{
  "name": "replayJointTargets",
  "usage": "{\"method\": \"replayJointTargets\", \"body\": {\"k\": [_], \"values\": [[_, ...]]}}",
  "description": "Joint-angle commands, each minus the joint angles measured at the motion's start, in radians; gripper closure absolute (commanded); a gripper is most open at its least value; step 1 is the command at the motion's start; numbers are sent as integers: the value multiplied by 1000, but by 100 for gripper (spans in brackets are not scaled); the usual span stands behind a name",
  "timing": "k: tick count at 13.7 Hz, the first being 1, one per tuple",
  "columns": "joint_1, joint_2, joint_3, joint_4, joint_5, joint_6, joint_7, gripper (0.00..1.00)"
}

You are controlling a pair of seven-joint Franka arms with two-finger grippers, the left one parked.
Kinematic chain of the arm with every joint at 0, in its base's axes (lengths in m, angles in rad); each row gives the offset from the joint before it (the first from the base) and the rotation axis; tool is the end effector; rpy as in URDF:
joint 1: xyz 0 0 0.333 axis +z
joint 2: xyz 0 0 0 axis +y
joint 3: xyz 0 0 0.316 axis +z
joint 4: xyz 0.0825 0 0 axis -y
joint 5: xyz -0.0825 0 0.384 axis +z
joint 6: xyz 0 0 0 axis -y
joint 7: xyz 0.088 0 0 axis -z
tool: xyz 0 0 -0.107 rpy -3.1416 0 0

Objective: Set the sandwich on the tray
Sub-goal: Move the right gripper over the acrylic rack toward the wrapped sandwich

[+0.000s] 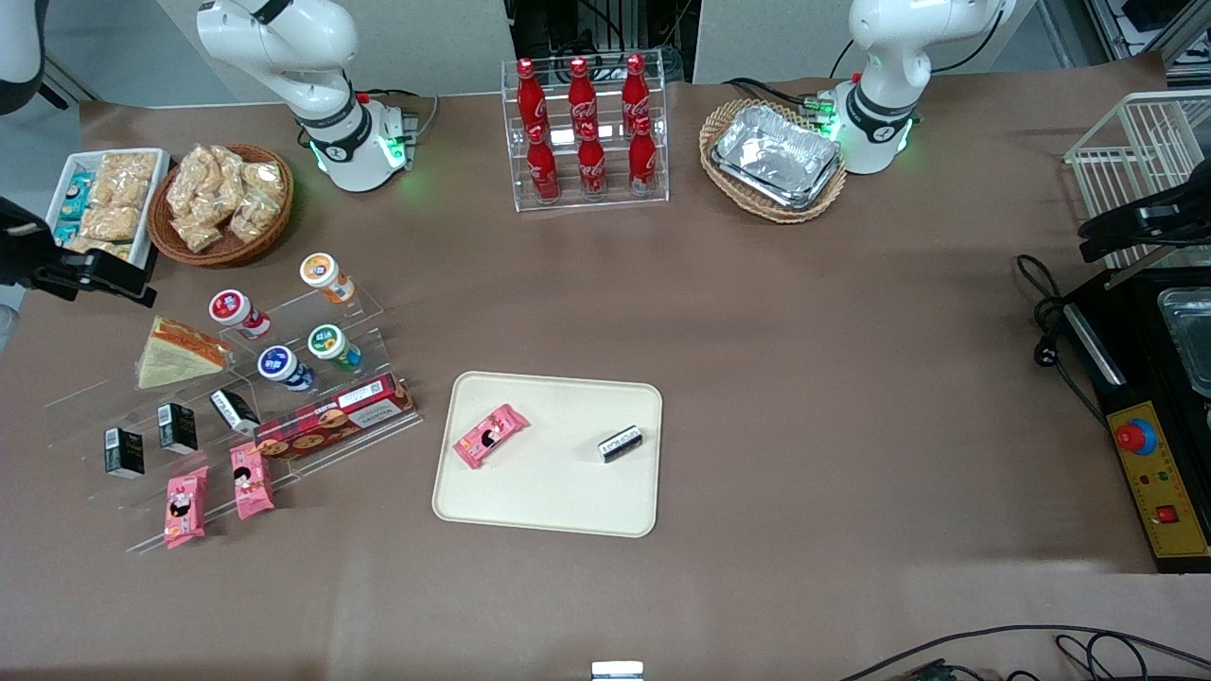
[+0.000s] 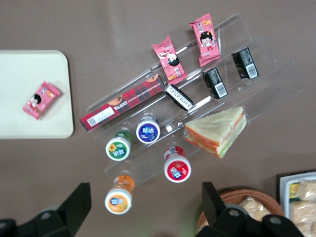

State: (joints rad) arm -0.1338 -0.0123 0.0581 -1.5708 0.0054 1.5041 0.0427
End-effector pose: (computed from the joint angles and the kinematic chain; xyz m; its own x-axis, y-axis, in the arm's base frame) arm 0.5421 -0.0403 0.6256 0.9916 -0.1177 -0.0545 -0.1180 -0.9930 -0.0024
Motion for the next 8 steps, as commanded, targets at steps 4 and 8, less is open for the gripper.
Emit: {"method": "replayJointTargets", "body": {"k": [4,8], "values": [[-70,-9,-12,6,5,-47,-542,0],[-84,-3,-27,-2,1,-47,-930,0]]}}
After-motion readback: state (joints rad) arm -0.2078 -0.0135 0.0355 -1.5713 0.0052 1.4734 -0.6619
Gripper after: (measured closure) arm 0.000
